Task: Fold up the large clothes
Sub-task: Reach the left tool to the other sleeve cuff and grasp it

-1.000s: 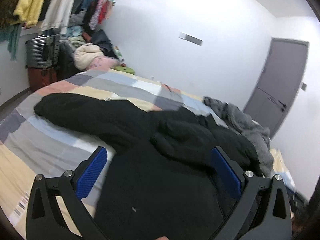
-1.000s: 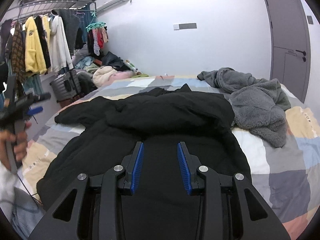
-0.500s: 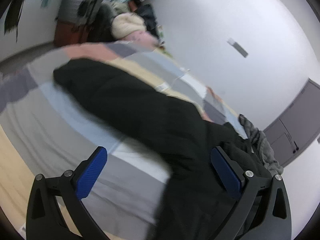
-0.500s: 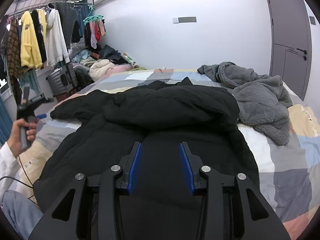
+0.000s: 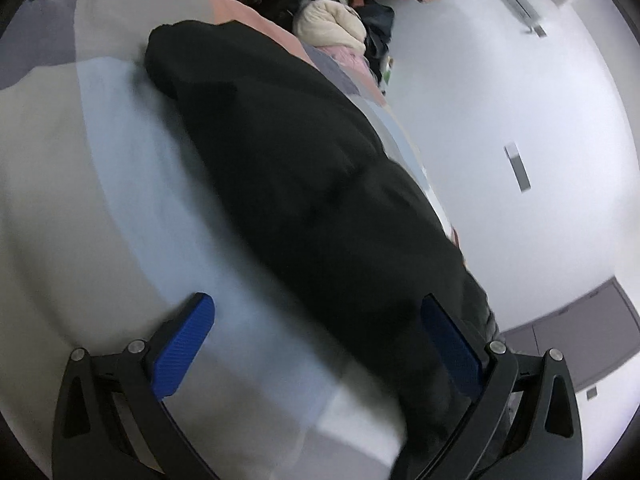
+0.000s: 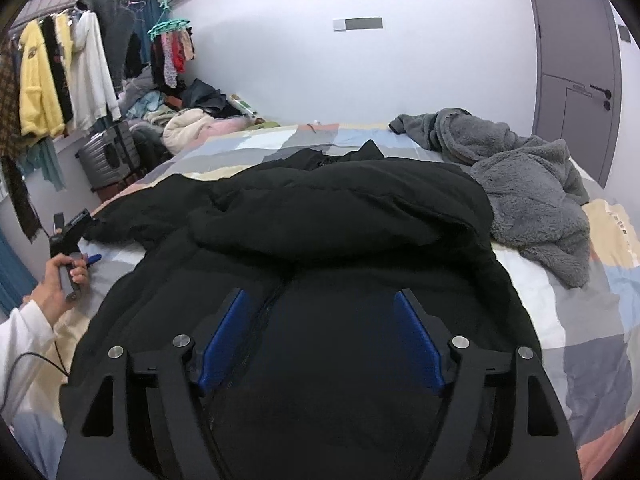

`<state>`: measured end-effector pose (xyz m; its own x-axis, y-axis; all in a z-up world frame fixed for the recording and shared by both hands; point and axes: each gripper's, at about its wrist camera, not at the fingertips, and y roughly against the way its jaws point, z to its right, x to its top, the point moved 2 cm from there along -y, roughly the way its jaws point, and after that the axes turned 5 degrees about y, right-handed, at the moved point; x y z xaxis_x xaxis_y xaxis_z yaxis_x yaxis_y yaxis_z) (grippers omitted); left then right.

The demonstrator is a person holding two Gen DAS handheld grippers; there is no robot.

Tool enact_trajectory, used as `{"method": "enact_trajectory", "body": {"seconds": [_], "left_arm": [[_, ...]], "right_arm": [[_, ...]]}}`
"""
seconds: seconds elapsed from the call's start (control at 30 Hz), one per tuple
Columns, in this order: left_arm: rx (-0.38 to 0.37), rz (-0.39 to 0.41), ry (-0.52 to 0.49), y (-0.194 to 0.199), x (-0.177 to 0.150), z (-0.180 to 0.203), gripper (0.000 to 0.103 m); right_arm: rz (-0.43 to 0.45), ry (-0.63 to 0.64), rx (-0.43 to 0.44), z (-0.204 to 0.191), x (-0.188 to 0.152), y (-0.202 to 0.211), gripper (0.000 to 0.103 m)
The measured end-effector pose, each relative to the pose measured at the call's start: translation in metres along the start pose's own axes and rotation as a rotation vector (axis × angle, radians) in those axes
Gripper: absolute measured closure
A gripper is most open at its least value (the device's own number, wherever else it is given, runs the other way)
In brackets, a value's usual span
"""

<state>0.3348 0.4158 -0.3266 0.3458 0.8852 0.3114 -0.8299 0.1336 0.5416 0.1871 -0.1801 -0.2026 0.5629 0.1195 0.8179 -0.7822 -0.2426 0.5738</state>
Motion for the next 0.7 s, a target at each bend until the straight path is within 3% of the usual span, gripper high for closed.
{"method": "enact_trajectory", "body": {"seconds": [0.2, 0.37, 0.47, 0.57, 0.63, 0.7], "left_arm": [[-0.048, 0.054, 0.027, -0.015, 0.034, 0.002, 0.001], [-0.002, 0.101, 0.073, -0.022, 0.066, -0.008, 0.005], [0.038, 0.112, 0.081, -0.024, 0.079, -0.014, 0.014], [0.075, 0.1, 0.07, -0.024, 0.087, -0.013, 0.043], [0.097, 0.088, 0.044, -0.022, 0.088, -0.008, 0.071], [0.121, 0.094, 0.002, -0.013, 0.091, 0.004, 0.085]], "right_arm": [[-0.031, -0.011, -0.009, -0.006, 0.008, -0.018, 0.023], [-0.062, -0.015, -0.01, -0.009, 0.009, -0.032, 0.023], [-0.076, -0.011, -0.006, -0.01, 0.008, -0.037, 0.023], [-0.086, -0.007, -0.002, -0.012, 0.008, -0.04, 0.023], [-0.086, 0.002, -0.001, -0.013, 0.009, -0.039, 0.022], [-0.081, 0.008, 0.004, -0.015, 0.009, -0.038, 0.022]]}}
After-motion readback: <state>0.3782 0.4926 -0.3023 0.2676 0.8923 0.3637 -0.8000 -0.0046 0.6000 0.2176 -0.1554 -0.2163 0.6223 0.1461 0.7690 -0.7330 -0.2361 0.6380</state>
